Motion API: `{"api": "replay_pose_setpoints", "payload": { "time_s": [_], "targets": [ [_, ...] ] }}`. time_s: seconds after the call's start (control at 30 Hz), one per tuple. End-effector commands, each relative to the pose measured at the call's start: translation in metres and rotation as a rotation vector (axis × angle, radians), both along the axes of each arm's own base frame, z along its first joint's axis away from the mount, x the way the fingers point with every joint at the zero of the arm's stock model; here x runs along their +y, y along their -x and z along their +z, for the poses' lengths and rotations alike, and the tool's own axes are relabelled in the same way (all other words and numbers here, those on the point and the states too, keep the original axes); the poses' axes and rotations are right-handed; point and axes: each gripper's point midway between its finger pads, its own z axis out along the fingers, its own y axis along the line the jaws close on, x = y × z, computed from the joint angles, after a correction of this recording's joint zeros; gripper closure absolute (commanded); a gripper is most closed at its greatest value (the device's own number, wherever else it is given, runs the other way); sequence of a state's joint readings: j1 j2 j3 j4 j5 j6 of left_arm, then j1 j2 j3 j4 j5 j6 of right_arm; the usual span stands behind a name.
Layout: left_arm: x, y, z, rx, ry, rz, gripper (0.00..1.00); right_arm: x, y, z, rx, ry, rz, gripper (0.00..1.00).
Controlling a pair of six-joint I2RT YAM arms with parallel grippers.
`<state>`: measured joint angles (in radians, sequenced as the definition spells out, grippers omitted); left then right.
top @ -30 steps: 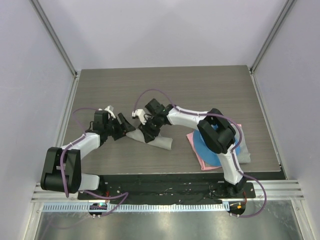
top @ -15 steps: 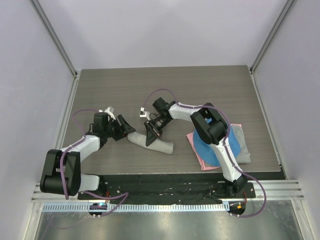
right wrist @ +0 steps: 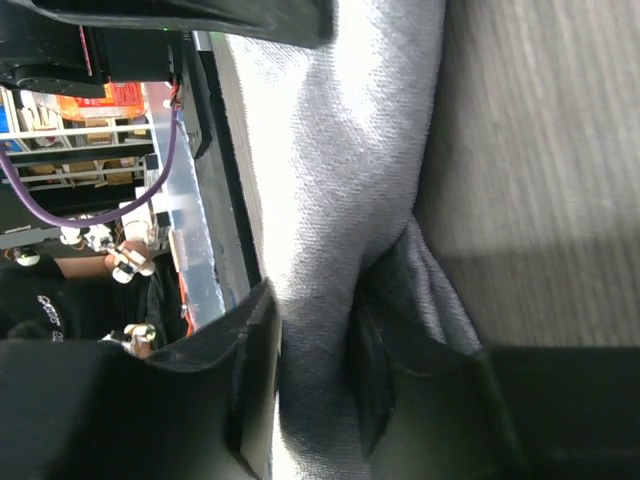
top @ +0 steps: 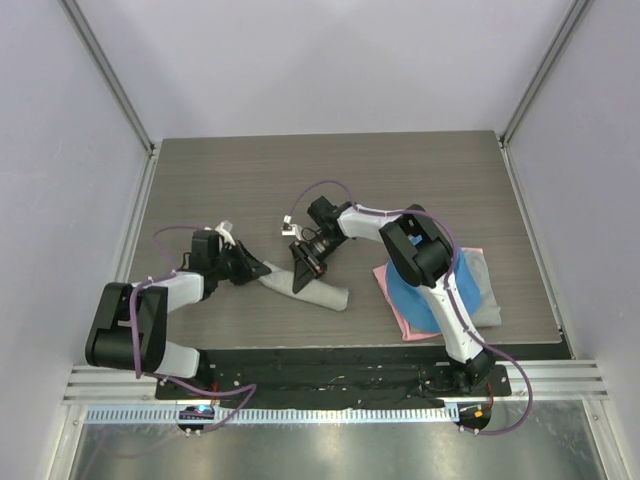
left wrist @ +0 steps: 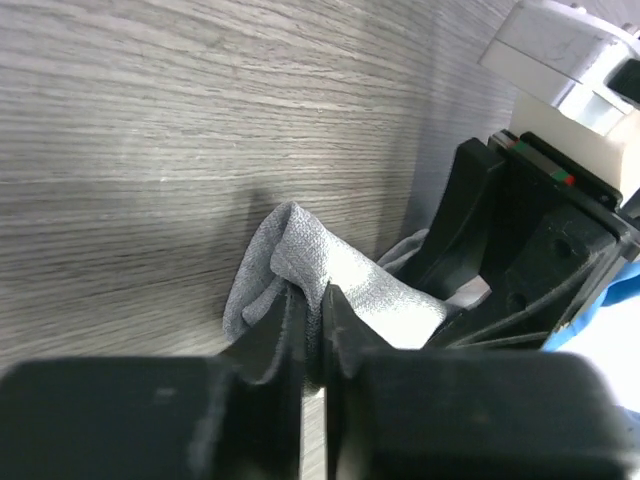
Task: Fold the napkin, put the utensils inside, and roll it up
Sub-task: Place the utensil onto the napkin
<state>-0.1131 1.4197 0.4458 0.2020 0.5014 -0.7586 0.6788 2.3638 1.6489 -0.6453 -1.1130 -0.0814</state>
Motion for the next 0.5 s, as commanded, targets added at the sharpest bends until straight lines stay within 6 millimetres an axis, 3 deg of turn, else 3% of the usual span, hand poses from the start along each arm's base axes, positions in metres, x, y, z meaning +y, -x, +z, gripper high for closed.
{"api": "replay_pose_setpoints", "payload": {
  "time_s": [0.0, 0.1, 0.13, 0.17, 0.3, 0.33, 0.37, 0.4, 0.43, 0.47],
  "targets": [
    [-0.005, -0.006, 0.004, -0.024, 0.021, -0.017, 1.0, -0.003, -0.028, 0.012, -0.172, 0.093, -0.066, 0.58],
    [-0.003, -0.007, 0.004, -0.01, 0.011, -0.012, 1.0, -0.006, -0.05, 0.028, -0.314, 0.148, -0.141, 0.5],
    [-0.003, -0.007, 0.003, -0.003, 0.006, -0.011, 1.0, -0.006, -0.054, 0.047, -0.375, 0.139, -0.164, 0.49],
    [-0.003, -0.009, 0.005, -0.006, 0.001, -0.01, 1.0, -0.008, -0.069, 0.05, -0.471, 0.175, -0.211, 0.47],
    [0.001, -0.009, -0.001, 0.041, -0.027, -0.008, 1.0, -0.012, -0.084, 0.082, -0.76, 0.2, -0.279, 0.36],
    [0.001, -0.007, -0.004, 0.059, -0.031, -0.008, 1.0, -0.015, -0.077, 0.076, -0.806, 0.227, -0.269, 0.34],
    [0.002, -0.008, -0.004, 0.063, -0.034, -0.006, 1.0, -0.003, -0.07, 0.09, -0.895, 0.192, -0.258, 0.33],
    [0.001, -0.009, -0.006, 0.071, -0.036, -0.007, 1.0, -0.011, -0.07, 0.08, -0.994, 0.26, -0.241, 0.31],
    [0.001, -0.009, -0.007, 0.079, -0.036, -0.008, 1.0, -0.007, -0.069, 0.081, -1.061, 0.261, -0.231, 0.3],
    [0.001, -0.01, -0.007, 0.082, -0.035, -0.009, 1.0, -0.005, -0.058, 0.076, -1.143, 0.296, -0.185, 0.3]
  ]
}}
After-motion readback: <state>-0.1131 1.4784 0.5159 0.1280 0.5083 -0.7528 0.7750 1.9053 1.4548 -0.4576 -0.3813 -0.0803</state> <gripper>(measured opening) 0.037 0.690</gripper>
